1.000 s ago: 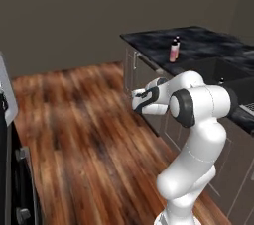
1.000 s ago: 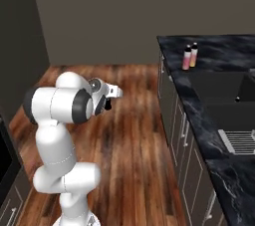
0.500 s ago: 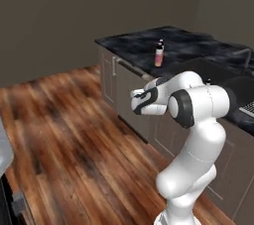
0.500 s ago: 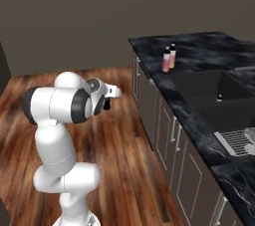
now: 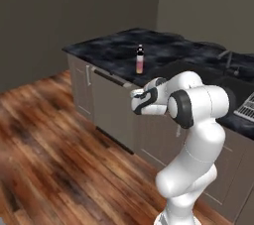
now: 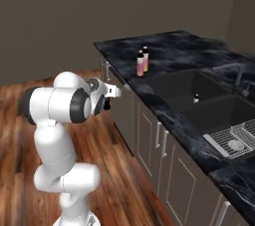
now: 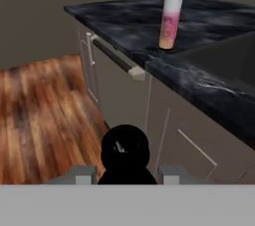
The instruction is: Place the large bottle from the dining counter next to the other large bottle outside the sink, and place the small bottle from the dining counter next to the other small bottle inside the sink.
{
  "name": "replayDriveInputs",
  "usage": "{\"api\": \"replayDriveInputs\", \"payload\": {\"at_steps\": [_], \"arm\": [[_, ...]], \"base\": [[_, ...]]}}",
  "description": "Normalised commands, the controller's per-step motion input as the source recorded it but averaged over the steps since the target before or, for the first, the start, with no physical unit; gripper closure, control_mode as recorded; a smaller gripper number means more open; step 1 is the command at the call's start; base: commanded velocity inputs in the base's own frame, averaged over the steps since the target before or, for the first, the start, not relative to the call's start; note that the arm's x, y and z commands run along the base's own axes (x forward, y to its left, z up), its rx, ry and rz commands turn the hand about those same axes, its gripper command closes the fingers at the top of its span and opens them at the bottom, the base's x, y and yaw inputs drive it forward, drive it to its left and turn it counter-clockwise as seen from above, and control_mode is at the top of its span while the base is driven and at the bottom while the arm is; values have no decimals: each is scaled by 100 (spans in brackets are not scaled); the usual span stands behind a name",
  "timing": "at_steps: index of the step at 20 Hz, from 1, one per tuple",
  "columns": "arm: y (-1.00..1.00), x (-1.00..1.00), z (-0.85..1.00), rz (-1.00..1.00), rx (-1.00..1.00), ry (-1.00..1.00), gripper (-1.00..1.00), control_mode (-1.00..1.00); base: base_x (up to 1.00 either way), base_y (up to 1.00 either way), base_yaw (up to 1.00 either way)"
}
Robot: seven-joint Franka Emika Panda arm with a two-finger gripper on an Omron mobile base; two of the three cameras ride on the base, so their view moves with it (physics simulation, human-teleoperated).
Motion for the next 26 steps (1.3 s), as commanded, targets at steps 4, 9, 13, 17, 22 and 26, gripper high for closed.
{"api": "replayDriveInputs", "payload": {"at_steps": [4,9,13,17,22,26], "arm": [[0,0,0,0,0,0,100,100],[0,0,0,0,0,0,100,100],[0,0,0,0,0,0,100,100],[0,0,0,0,0,0,100,100],[0,0,0,0,0,0,100,100],[0,0,0,0,0,0,100,100]], "base": [[69,1,-30],[55,1,-29],[42,7,-34],[38,16,-35],[46,26,-38],[57,43,-35]]}}
